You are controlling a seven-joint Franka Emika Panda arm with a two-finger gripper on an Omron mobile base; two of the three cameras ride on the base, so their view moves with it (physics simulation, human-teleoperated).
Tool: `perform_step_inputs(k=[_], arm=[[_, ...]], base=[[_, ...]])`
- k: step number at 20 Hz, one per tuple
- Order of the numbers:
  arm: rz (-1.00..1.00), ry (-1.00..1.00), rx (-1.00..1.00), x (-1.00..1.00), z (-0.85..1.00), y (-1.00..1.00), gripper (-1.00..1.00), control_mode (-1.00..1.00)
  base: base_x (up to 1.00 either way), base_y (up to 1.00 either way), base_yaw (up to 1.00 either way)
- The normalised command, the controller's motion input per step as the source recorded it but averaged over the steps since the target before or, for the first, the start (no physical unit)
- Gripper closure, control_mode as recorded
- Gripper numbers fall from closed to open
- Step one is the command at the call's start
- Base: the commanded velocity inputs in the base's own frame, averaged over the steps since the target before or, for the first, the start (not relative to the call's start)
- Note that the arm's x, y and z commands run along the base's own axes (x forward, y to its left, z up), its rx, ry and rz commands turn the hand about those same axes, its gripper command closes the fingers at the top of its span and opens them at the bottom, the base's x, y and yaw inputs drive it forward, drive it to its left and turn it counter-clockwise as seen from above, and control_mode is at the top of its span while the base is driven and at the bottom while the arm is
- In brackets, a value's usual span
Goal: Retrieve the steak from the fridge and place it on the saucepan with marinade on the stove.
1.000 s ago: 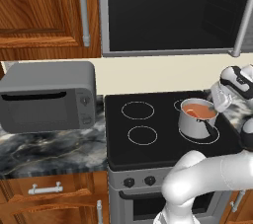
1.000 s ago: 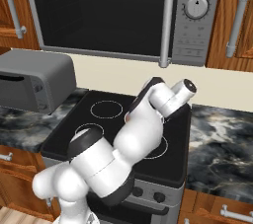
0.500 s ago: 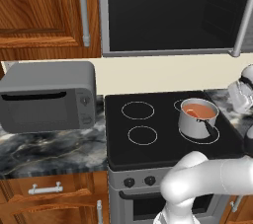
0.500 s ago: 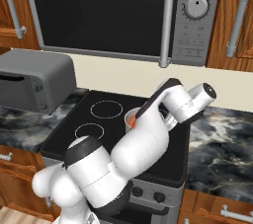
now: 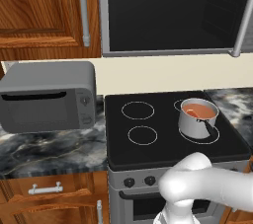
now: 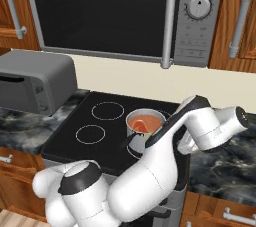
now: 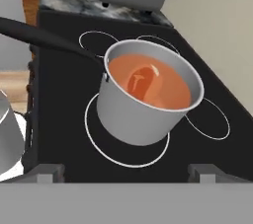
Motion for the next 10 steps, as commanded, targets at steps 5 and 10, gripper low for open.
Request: perform_step_inputs(k=[5, 10], arm=[[0.00, -0.11, 0.05, -0.60, 0.12, -0.43, -1.00, -1.00], [0.00, -0.12, 0.07, -0.57, 0.15, -0.40, -1.00, -1.00]], base=[[0.00, 0.00, 0.00], [0.00, 0.00, 0.00]])
